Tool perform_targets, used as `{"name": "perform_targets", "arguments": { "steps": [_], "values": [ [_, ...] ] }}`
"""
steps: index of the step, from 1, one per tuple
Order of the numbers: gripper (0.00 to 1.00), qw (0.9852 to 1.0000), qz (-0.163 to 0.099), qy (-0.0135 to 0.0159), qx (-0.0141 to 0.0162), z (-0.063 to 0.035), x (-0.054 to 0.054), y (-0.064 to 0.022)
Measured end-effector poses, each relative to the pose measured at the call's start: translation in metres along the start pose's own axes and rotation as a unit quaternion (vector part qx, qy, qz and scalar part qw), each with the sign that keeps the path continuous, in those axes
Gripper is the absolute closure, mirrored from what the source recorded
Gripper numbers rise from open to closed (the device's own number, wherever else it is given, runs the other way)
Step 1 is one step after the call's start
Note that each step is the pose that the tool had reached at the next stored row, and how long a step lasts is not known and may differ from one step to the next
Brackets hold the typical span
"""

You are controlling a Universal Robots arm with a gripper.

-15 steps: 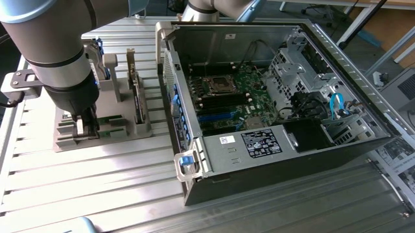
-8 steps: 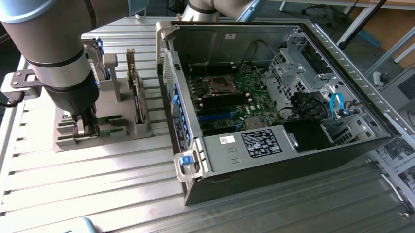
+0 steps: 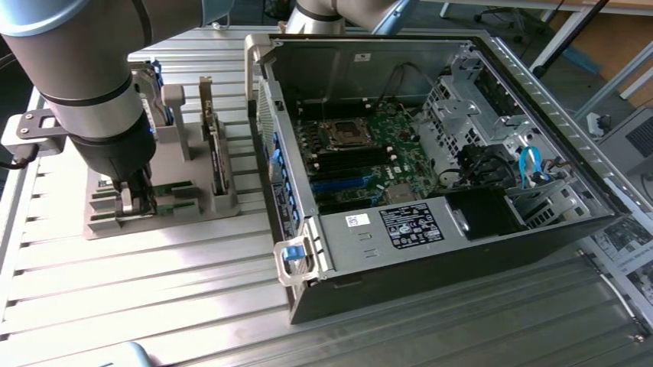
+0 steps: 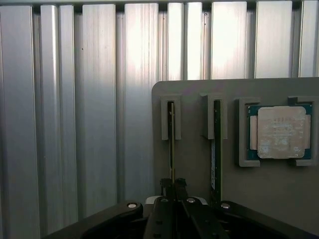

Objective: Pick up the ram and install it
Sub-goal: 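Pick up the ram and move it above insertion slot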

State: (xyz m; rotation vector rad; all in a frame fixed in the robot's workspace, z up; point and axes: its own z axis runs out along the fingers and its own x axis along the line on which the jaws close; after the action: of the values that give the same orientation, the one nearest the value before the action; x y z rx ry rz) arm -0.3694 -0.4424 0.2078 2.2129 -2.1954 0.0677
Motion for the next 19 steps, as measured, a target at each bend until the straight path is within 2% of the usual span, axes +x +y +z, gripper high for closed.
{"name": "perform_targets", "arguments": {
  "steps": [19],
  "values": [
    [0.88, 1.0000, 0.000, 0.0000, -0.0001, -0.0070, 0.0004, -0.0001]
  ]
}}
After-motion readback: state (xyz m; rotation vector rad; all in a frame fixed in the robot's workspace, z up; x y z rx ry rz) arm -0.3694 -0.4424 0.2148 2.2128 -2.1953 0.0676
